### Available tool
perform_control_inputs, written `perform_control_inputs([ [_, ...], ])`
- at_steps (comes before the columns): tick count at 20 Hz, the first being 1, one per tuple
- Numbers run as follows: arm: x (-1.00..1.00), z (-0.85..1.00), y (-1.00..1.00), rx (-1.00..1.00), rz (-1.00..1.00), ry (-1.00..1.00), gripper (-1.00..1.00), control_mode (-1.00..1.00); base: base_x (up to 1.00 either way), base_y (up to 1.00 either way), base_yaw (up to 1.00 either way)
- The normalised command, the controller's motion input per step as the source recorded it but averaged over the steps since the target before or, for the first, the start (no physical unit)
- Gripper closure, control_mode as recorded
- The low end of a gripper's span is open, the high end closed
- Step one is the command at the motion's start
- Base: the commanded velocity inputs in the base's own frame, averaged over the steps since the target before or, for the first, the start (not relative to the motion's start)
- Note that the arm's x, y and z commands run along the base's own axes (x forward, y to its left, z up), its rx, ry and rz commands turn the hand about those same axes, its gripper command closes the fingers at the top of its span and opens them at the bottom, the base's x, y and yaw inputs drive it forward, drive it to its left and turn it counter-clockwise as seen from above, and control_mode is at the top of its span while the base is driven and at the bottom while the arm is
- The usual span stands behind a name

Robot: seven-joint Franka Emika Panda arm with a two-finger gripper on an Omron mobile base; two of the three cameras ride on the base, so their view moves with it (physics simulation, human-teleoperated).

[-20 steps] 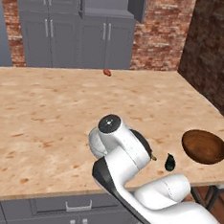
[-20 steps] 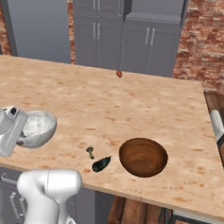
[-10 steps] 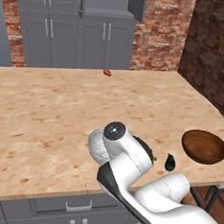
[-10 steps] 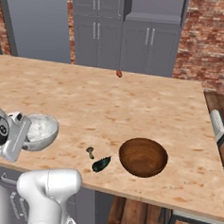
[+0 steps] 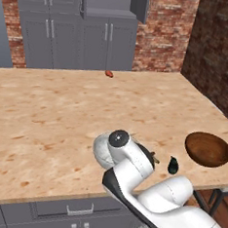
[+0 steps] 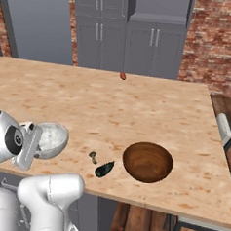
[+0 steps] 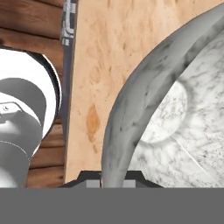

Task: Pick both bowls and place them on the counter. Then place the mushroom in one bowl and place the eggplant in the other bowl.

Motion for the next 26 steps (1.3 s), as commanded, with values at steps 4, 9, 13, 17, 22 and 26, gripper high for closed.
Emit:
perform_control_inputs([
  [4, 0.43, -0.41, -0.17, 0.00, -0.03, 0.00, 1.00, -1.00, 0.00, 0.00, 0.00],
  [9, 0.43, -0.36, -0.07, 0.00, -0.03, 0.00, 1.00, -1.00, 0.00, 0.00, 0.00],
  [13, 0.39, -0.24, -0.04, 0.00, -0.04, 0.06, 1.00, -1.00, 0.00, 0.00, 0.00],
  [17, 0.31, -0.30, -0.08, 0.00, -0.03, 0.09, 1.00, -1.00, 0.00, 0.00, 0.00],
  [22, 0.18, -0.23, -0.03, 0.00, 0.00, 0.11, 1.00, -1.00, 0.00, 0.00, 0.00],
  [26, 0.02, -0.02, -0.13, 0.01, 0.00, 0.06, -1.00, -1.00, 0.00, 0.00, 0.00],
])
